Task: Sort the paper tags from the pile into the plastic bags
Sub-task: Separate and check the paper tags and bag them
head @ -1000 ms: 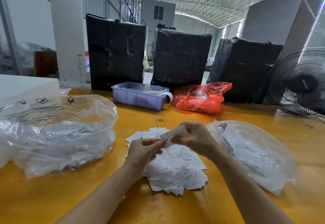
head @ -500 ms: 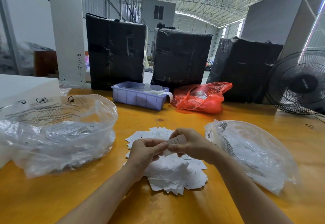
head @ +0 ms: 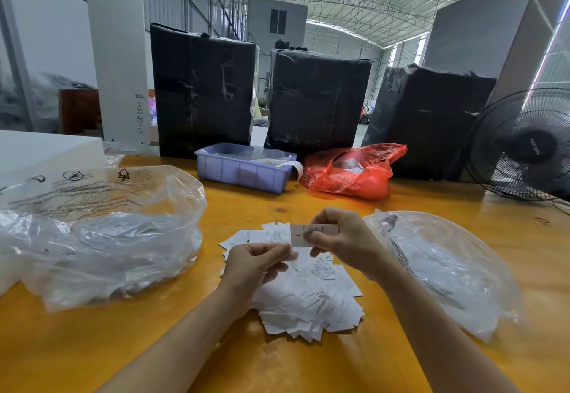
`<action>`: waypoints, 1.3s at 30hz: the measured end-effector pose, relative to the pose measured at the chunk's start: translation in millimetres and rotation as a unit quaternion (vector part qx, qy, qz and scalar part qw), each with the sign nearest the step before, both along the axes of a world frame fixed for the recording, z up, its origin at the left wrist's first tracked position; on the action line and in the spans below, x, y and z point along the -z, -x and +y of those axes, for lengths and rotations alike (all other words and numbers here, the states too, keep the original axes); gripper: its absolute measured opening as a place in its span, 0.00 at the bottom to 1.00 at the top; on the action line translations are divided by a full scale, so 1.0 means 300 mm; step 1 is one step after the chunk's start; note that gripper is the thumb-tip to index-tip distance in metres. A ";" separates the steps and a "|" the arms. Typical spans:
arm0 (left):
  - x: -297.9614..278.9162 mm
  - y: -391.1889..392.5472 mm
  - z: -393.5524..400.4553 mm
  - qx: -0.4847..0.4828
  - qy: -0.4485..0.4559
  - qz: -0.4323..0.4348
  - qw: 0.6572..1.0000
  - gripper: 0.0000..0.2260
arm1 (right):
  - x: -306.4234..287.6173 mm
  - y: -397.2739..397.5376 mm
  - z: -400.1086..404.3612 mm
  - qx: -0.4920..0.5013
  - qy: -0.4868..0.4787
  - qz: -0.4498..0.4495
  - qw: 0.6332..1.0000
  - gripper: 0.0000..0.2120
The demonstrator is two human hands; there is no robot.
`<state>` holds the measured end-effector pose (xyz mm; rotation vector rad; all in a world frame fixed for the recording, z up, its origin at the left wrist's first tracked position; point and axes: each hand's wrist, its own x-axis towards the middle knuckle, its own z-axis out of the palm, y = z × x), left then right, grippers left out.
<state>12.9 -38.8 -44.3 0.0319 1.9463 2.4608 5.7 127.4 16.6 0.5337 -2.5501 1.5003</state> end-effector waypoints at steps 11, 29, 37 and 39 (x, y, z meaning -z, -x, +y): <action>-0.008 -0.012 0.001 0.026 0.015 -0.004 1.000 0.07 | 0.016 0.011 -0.007 0.001 -0.020 0.034 0.999 0.08; -0.008 -0.013 0.001 -0.007 0.056 0.018 0.998 0.07 | 0.022 0.018 0.008 -0.046 -0.059 -0.060 0.995 0.07; -0.005 -0.014 0.006 -0.005 0.076 0.032 0.997 0.00 | 0.030 0.019 0.008 -0.064 -0.113 -0.121 0.984 0.11; -0.005 -0.014 0.007 -0.002 0.082 0.038 0.996 0.01 | 0.028 0.019 0.007 -0.060 -0.113 -0.127 0.984 0.15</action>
